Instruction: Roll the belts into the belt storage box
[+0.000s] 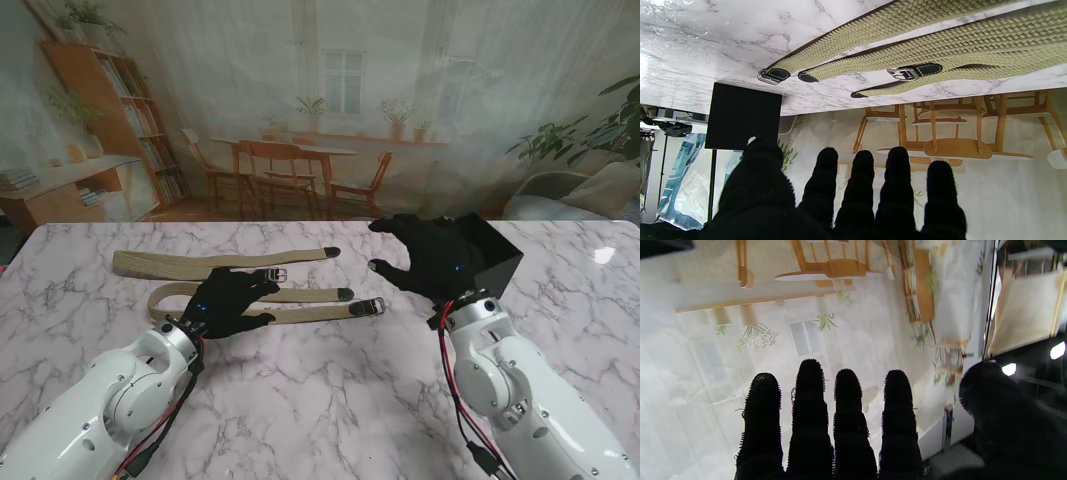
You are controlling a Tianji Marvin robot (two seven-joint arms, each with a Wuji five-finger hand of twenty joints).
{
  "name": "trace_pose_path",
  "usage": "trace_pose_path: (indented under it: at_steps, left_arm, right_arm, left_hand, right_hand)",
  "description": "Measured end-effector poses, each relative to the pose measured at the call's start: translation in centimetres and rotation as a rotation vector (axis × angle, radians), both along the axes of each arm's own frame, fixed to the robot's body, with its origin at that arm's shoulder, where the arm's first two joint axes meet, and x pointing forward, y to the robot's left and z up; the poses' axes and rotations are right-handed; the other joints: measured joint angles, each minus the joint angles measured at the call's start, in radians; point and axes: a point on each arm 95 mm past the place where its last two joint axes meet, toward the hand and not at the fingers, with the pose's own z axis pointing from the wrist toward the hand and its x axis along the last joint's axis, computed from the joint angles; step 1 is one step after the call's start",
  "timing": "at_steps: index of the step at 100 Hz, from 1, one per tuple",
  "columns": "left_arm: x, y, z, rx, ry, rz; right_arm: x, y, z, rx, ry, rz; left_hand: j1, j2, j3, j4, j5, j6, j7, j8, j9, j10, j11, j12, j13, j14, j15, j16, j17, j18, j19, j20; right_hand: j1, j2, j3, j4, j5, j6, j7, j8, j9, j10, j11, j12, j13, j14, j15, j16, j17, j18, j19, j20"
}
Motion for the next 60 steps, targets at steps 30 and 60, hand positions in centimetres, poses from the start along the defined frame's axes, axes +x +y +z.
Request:
trace_pose_path:
  at_steps: [30, 60]
  left_arm:
    - [0.8, 0.1, -0.8, 0.009, 0.024, 0.014]
    - [1.5, 0.4, -1.4, 0.017, 0.054, 0.032]
  right_arm:
    - [-0.7, 1.2, -7.0, 0.042, 0.17, -0.02]
    - [-0.6, 0.6, -9.1, 0.041, 0.244, -0.007]
  left_hand:
    - [0.0, 0.0, 0.0, 0.0, 0.066, 0.0, 0.086, 0.071, -0.017, 0.013, -0.113, -0.156, -0.001, 0.0, -0.028, -0.075, -0.018, 0.0, 0.001, -0.029]
    - [0.0, 0.0, 0.0, 0.0, -0.042, 0.008, -0.022, 0.009, -0.017, 0.013, -0.126, -0.171, -0.001, 0.0, -0.036, -0.09, -0.014, 0.0, 0.001, -0.04]
  right_hand:
    - [0.001, 0.028, 0.003, 0.011, 0.009, 0.013, 0.001, 0.022, 0.0, 0.002, 0.0, 0.0, 0.0, 0.0, 0.0, 0.0, -0.001, 0.001, 0.0, 0.0]
    - [0.001, 0.028, 0.004, 0.011, 0.009, 0.015, 0.001, 0.034, -0.001, 0.011, 0.002, 0.003, 0.0, 0.0, 0.0, 0.0, -0.012, 0.001, 0.0, 0.0]
